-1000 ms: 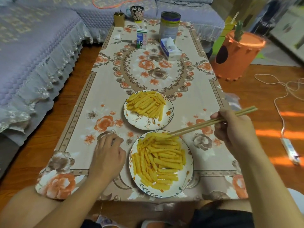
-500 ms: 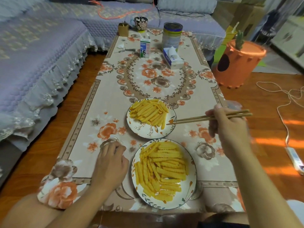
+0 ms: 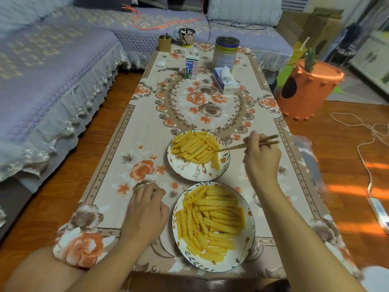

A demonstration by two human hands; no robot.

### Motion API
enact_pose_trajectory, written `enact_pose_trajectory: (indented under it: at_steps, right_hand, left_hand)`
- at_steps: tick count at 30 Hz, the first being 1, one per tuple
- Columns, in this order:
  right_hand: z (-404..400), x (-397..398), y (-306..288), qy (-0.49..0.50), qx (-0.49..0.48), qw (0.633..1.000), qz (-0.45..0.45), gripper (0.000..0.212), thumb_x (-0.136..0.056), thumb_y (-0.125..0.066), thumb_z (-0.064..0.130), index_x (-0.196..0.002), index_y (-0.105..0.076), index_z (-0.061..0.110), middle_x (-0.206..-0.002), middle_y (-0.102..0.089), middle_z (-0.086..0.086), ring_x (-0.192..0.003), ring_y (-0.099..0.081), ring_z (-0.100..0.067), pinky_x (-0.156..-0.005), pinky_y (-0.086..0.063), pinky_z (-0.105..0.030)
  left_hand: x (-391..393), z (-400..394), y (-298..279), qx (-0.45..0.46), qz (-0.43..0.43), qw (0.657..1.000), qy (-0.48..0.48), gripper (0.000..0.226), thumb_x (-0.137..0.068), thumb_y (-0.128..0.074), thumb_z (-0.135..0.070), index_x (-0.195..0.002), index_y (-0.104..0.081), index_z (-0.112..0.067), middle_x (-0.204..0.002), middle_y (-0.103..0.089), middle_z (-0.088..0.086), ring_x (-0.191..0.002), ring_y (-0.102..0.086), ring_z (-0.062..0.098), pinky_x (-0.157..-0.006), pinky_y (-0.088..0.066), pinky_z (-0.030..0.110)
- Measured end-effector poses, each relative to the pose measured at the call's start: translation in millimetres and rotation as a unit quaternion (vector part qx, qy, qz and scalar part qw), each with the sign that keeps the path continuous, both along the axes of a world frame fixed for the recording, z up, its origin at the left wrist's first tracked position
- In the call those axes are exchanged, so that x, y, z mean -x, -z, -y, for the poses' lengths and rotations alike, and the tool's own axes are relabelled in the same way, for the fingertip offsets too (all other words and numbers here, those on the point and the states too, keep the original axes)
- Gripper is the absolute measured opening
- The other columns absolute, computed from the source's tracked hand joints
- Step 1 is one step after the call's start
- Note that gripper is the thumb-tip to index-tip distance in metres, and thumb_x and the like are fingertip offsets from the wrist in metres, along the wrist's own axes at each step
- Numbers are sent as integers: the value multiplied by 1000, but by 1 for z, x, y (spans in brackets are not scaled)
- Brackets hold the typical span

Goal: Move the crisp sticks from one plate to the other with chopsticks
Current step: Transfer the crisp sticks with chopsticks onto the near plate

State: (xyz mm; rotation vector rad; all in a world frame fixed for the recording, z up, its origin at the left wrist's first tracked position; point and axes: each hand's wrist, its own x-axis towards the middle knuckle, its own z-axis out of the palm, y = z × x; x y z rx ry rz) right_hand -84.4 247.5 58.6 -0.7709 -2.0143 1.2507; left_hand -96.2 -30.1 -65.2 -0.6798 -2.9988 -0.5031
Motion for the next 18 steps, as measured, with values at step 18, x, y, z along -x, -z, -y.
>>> enact_pose_trajectory:
  at_steps: [18]
  right_hand:
    - [-48, -62, -73, -67, 214, 969, -99, 47, -110, -44, 33, -75, -66, 10, -61, -48, -6, -50, -39, -12, -45, -29, -24]
  left_hand:
    - [0, 1, 3, -11, -8, 1000, 1, 40, -90, -38, -28, -116, -67, -15, -117, -56, 0, -117, -46, 23, -99, -48, 44]
